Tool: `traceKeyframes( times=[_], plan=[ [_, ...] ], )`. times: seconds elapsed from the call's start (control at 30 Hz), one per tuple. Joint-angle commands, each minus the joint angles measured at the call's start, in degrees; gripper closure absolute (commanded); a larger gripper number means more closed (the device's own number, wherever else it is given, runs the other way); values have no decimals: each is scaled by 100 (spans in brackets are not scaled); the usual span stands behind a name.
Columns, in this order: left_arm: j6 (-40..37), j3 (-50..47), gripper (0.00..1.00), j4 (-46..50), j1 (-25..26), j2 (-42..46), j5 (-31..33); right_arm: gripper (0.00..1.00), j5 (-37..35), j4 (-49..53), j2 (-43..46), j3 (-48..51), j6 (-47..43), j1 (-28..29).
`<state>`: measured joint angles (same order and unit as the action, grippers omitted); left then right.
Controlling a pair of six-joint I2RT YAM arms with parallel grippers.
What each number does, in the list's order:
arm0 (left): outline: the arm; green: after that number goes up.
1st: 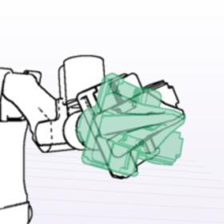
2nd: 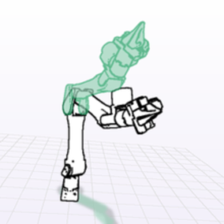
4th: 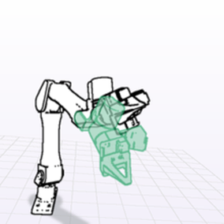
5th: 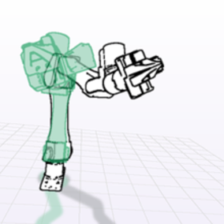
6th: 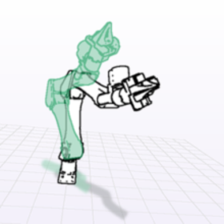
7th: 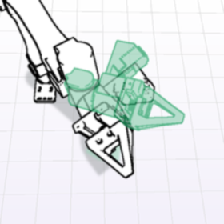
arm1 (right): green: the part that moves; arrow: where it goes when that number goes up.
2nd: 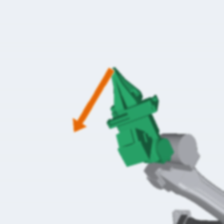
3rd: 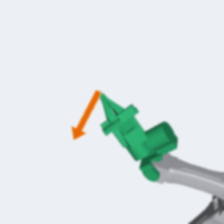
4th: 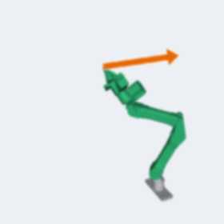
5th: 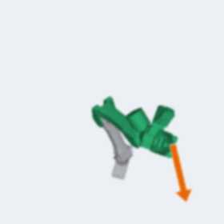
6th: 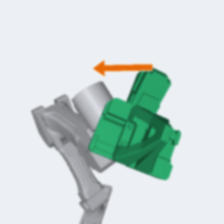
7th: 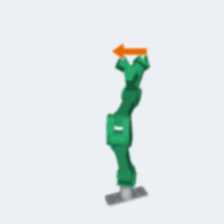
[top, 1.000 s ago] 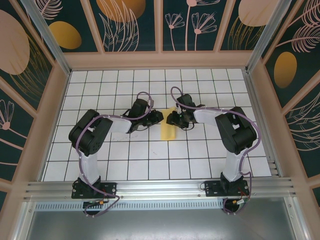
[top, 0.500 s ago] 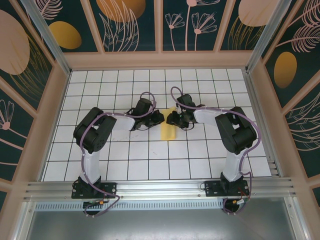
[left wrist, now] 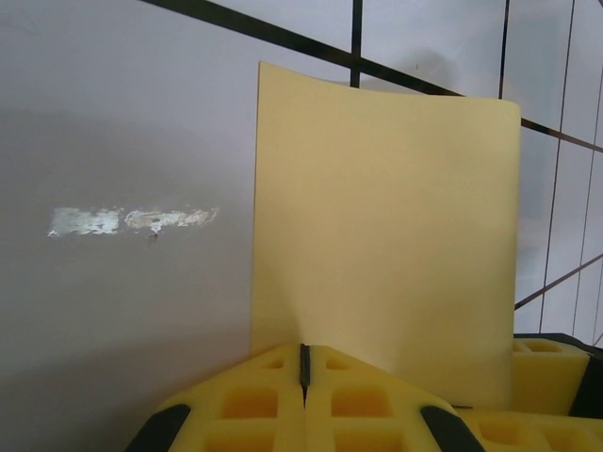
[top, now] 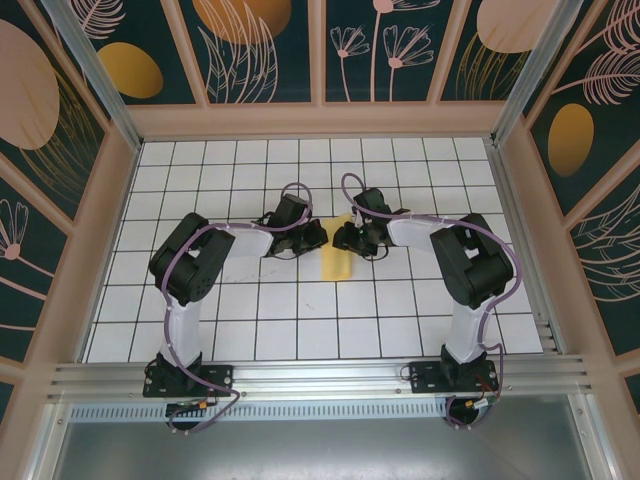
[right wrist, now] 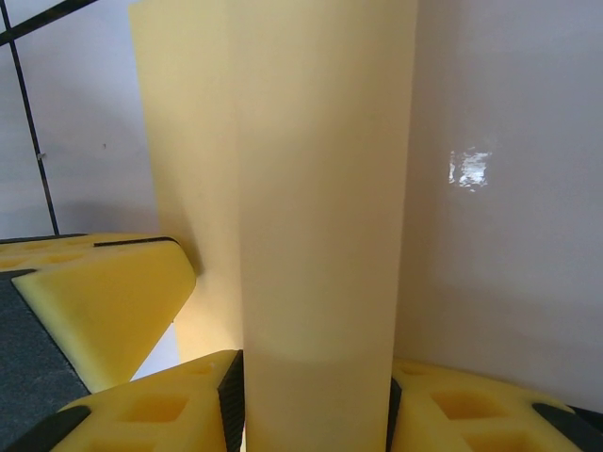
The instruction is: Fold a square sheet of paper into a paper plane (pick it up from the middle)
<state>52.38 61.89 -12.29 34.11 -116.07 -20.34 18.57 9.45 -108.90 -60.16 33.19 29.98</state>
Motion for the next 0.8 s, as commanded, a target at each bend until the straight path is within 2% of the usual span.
traceKeyframes(
  times=[0.0, 0.13, 0.37, 0.47, 0.6, 0.77],
  plan=[
    [-87, 75, 97, 522, 20, -269, 234, 58, -636, -76, -1192, 466, -147, 105],
    [-135, 35, 97, 605, 20, -293, 305, 53, -685, -253, -681, 437, -96, 105],
    [-208, -45, 98, 602, 19, -354, 390, 34, -859, -420, 493, 617, 26, 28],
    [-218, -67, 98, 580, 23, -373, 399, 32, -946, -417, 946, 763, 82, -57],
    [-212, -96, 98, 535, 25, -406, 390, 33, -803, -376, 1236, 697, -15, -124],
    [-236, -124, 98, 503, 25, -409, 385, 54, -177, -491, 1121, 490, -102, -108]
  ],
)
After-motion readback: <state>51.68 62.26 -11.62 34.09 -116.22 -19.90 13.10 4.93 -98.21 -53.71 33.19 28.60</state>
